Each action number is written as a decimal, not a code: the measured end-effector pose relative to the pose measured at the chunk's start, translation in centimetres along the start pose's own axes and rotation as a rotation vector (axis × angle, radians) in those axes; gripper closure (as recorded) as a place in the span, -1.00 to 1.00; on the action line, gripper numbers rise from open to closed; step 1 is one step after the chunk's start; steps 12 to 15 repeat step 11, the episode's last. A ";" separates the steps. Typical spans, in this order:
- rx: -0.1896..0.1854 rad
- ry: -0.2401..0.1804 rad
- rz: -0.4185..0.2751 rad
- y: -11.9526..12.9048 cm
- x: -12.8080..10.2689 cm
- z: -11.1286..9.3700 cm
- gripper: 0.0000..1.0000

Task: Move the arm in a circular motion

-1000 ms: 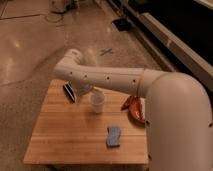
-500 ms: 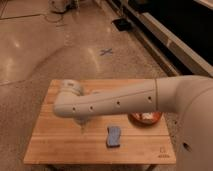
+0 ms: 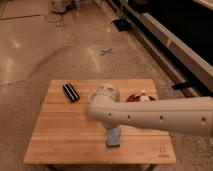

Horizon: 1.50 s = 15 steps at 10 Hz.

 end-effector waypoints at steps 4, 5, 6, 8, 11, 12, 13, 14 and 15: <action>0.032 -0.032 0.362 15.2 -0.9 1.5 -0.60; 0.032 -0.044 0.439 18.7 -0.2 2.1 -0.60; 0.032 -0.055 0.504 21.5 1.0 2.6 -0.60; 0.036 -0.072 0.593 25.4 4.5 3.5 -0.60; 0.058 -0.058 0.628 27.3 10.0 4.0 -0.60; 0.058 -0.058 0.628 27.3 10.0 4.0 -0.60; 0.058 -0.058 0.628 27.3 10.0 4.0 -0.60; 0.058 -0.058 0.628 27.3 10.0 4.0 -0.60; 0.058 -0.058 0.628 27.3 10.0 4.0 -0.60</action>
